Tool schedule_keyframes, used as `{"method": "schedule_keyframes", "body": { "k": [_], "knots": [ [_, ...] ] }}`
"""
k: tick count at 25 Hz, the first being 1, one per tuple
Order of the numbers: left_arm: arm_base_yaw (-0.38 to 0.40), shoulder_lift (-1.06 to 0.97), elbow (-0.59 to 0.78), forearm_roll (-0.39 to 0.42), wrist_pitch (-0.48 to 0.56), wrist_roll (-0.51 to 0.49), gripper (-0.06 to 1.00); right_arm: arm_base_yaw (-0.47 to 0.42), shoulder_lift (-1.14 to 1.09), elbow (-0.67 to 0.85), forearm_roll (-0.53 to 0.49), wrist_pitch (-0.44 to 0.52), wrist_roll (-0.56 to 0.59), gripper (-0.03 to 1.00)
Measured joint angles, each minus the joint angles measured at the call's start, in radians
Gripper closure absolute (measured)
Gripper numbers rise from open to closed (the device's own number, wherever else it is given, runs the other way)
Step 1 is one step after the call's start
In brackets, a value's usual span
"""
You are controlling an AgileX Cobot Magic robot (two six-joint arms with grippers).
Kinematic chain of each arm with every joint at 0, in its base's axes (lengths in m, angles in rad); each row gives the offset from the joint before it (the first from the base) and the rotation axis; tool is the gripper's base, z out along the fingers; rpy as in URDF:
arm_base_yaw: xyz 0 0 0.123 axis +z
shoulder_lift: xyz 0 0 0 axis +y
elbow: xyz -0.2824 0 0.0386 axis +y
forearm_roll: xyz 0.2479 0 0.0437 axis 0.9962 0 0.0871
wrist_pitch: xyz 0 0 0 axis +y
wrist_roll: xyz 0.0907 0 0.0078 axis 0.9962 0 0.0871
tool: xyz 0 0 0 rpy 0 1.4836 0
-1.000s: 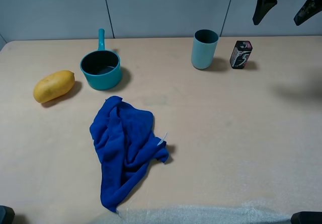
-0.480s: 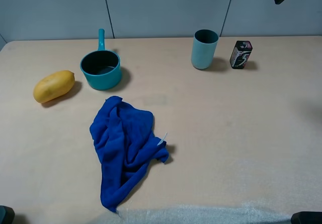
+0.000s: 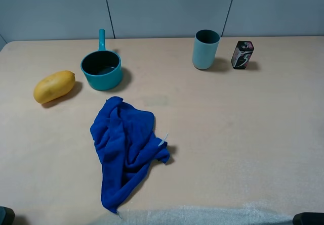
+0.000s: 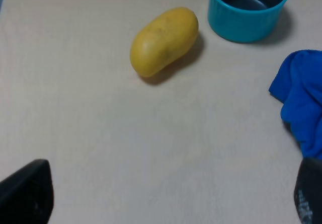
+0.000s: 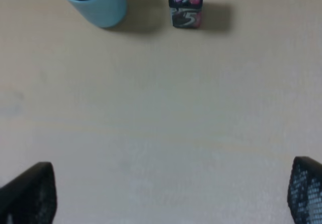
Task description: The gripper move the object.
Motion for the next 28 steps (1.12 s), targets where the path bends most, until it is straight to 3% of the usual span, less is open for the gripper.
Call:
{"method": "schedule_keyframes", "body": {
  "k": [20, 28],
  "knots": [
    [0.0, 0.0, 0.0, 0.0, 0.0, 0.0, -0.02, 0.0, -0.603, 0.455, 0.0, 0.0, 0.0, 0.27],
    [0.0, 0.0, 0.0, 0.0, 0.0, 0.0, -0.02, 0.0, -0.901, 0.59, -0.04, -0.058, 0.0, 0.27]
  ]
}}
